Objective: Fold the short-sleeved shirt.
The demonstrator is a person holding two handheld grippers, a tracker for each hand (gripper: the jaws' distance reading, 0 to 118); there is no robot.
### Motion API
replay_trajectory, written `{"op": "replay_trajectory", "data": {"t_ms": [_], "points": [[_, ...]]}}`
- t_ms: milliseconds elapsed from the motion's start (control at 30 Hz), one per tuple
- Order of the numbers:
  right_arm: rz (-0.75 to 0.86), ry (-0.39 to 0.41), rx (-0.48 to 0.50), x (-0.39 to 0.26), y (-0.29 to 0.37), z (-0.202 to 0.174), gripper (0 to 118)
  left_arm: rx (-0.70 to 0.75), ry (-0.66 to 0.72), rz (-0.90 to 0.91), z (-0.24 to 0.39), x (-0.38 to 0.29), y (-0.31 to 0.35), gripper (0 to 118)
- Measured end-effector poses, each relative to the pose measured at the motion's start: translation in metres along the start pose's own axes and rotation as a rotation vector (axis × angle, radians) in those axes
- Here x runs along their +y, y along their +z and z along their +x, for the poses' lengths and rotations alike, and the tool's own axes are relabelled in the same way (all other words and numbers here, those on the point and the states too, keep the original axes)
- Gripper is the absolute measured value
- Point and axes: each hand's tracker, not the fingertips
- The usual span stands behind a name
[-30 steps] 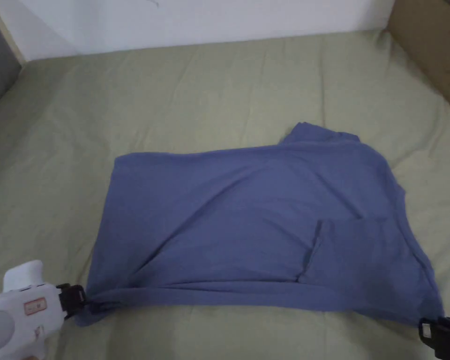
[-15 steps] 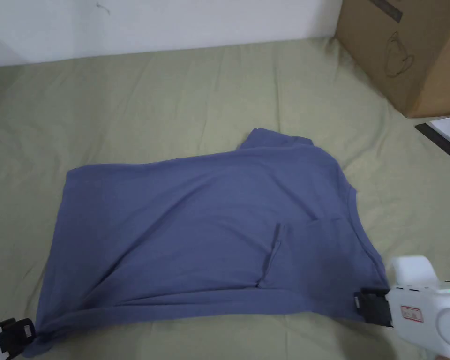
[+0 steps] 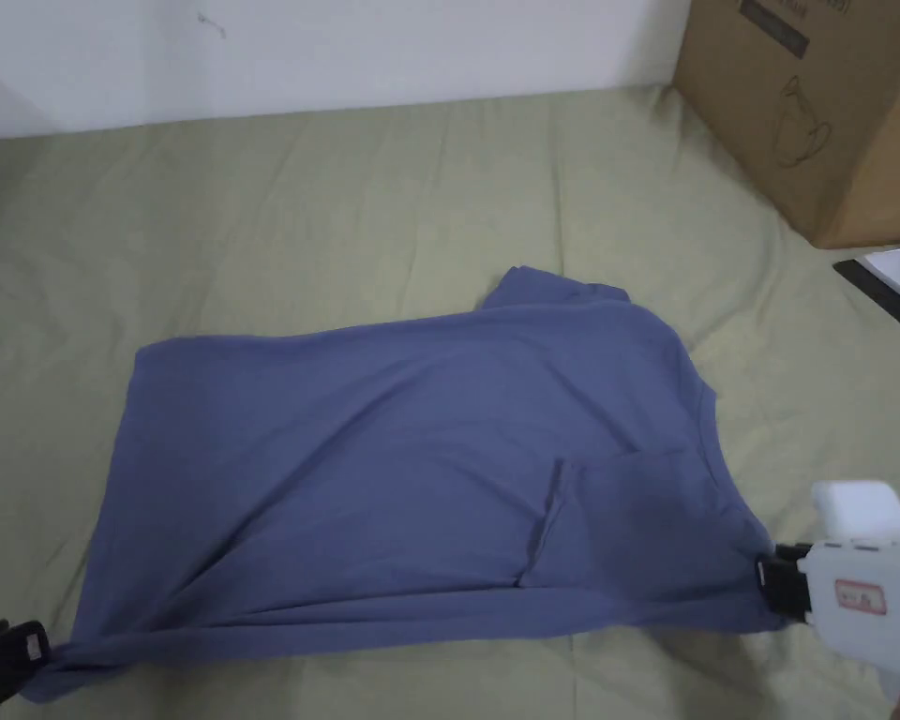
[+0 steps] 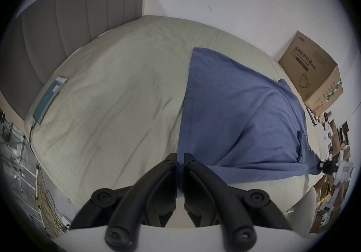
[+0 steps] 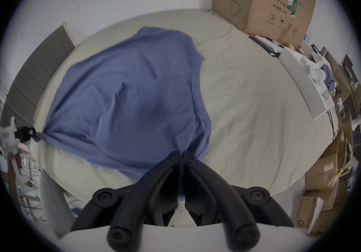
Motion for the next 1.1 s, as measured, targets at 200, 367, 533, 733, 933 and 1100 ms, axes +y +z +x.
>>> {"op": "replay_trajectory", "data": {"t_ms": [200,367,533,733,933,1100], "points": [[0.009,-0.066,0.04,0.069,-0.025,0.008,4,-0.004,-0.029,0.026,0.009,0.054,-0.027,4],[-0.103,-0.158,0.026,0.116,-0.089,0.011,4,0.038,-0.053,-0.023,0.019,0.091,-0.082,4],[-0.161,-0.15,0.007,0.125,-0.131,0.008,12,0.067,-0.071,-0.079,0.023,0.1,-0.12,14],[-0.132,-0.068,-0.012,0.113,-0.111,0.006,94,0.07,-0.061,-0.053,0.012,0.083,-0.103,108],[-0.006,-0.032,0.028,0.08,-0.047,0.007,63,0.043,0.062,0.019,-0.005,0.05,-0.039,107],[0.022,-0.081,0.046,0.029,-0.017,0.003,0,0.017,0.079,0.025,-0.01,0.002,-0.01,3]]}}
